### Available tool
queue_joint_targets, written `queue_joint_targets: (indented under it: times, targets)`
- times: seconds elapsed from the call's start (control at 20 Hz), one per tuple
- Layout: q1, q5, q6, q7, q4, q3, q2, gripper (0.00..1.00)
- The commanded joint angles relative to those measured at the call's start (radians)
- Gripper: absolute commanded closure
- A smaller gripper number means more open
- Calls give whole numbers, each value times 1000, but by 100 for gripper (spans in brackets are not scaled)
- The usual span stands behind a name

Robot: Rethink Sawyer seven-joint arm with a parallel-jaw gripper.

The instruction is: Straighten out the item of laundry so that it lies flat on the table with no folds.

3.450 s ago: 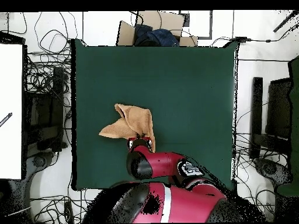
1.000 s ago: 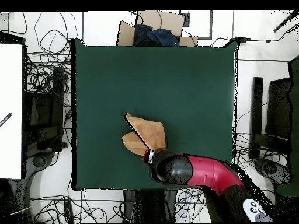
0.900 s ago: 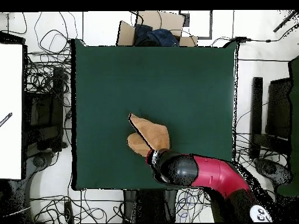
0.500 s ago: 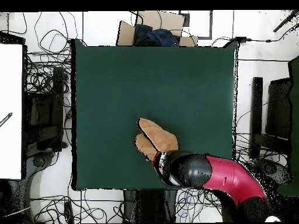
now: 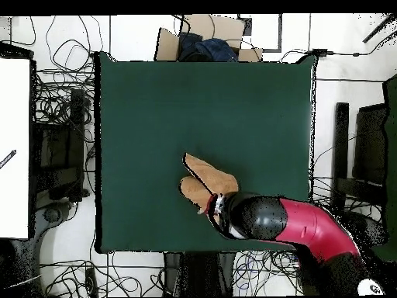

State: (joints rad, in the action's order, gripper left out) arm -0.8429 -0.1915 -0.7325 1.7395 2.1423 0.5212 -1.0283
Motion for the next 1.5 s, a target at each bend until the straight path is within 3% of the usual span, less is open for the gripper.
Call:
queue_joint_targets:
  times: [0.05,0.25,0.4,1.25,1.3,1.5]
  targets:
    - [7,-54,-93,-145,-130,79,54,100]
    - [4,-49,-187,-192,-177,90,-52,100]
    - [-4,-48,-257,-220,-206,91,-79,100]
    - [-29,-127,-341,-292,-386,155,32,100]
    - [-32,-123,-332,-298,-384,159,37,0]
    - [-37,-108,-296,-294,-374,164,42,0]
